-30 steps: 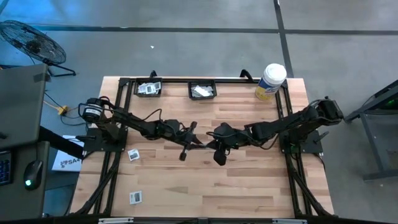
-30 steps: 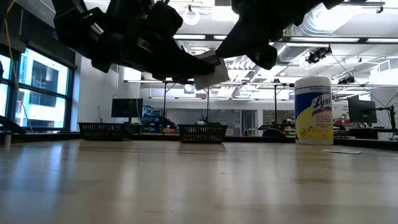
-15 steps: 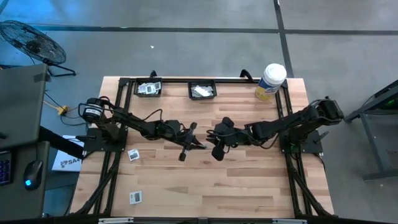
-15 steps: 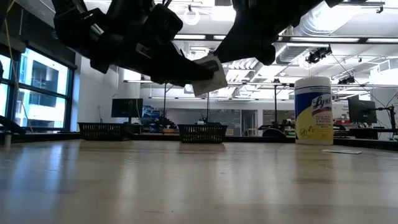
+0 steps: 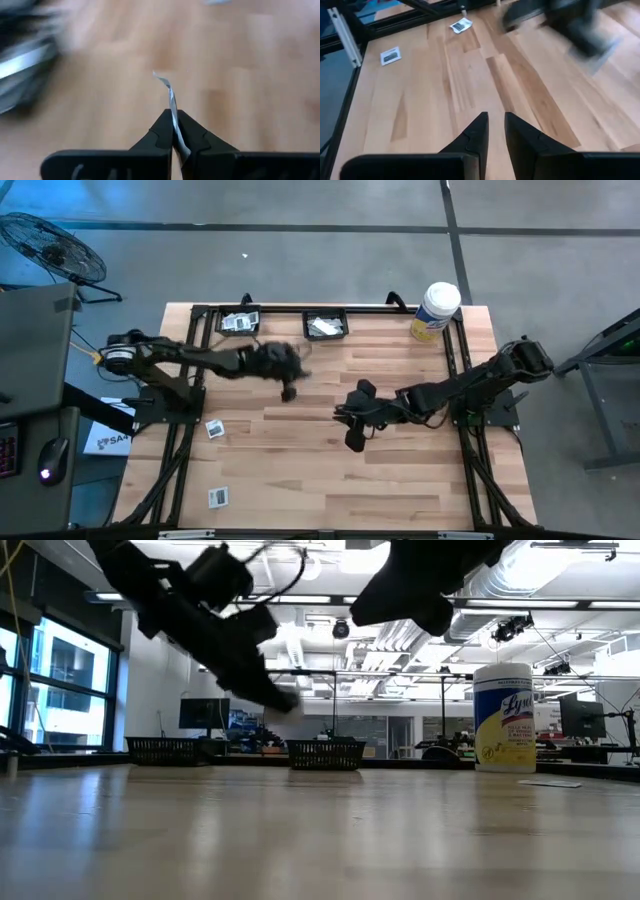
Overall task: Pick & Place First Aid Supplies
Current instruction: Put the gray towelette pack into the left black bin
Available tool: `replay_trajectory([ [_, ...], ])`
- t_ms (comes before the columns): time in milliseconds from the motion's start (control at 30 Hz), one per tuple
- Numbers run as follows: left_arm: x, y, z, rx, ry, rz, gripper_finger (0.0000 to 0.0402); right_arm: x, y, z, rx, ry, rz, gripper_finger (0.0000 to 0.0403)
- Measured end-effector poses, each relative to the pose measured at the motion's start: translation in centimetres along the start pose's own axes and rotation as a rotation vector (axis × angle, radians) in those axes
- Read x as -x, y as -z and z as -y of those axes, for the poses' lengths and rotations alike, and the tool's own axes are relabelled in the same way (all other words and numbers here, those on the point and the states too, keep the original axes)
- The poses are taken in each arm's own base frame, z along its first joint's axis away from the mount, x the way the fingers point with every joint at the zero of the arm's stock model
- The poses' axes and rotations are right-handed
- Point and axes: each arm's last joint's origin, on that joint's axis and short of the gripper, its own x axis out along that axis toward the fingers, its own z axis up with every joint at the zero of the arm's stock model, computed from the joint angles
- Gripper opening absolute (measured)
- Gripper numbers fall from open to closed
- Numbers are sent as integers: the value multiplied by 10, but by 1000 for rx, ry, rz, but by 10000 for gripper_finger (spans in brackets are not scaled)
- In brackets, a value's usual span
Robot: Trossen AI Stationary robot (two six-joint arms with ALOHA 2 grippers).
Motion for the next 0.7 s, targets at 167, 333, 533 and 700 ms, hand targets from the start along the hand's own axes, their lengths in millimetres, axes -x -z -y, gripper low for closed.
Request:
replay_trajectory([
  [167,28,9,-71,259,-335,-107,1,4,6,-11,22,-14,0,55],
  [333,71,9,-143,493,-564,-229,0,7,9,-18,39,-17,4,55],
  [533,111,-2,-206,682,-669,-376,0,7,11,-16,51,-6,-13,55],
  [700,115,8,-242,832,-408,-489,0,7,12,-15,51,5,-30,55],
])
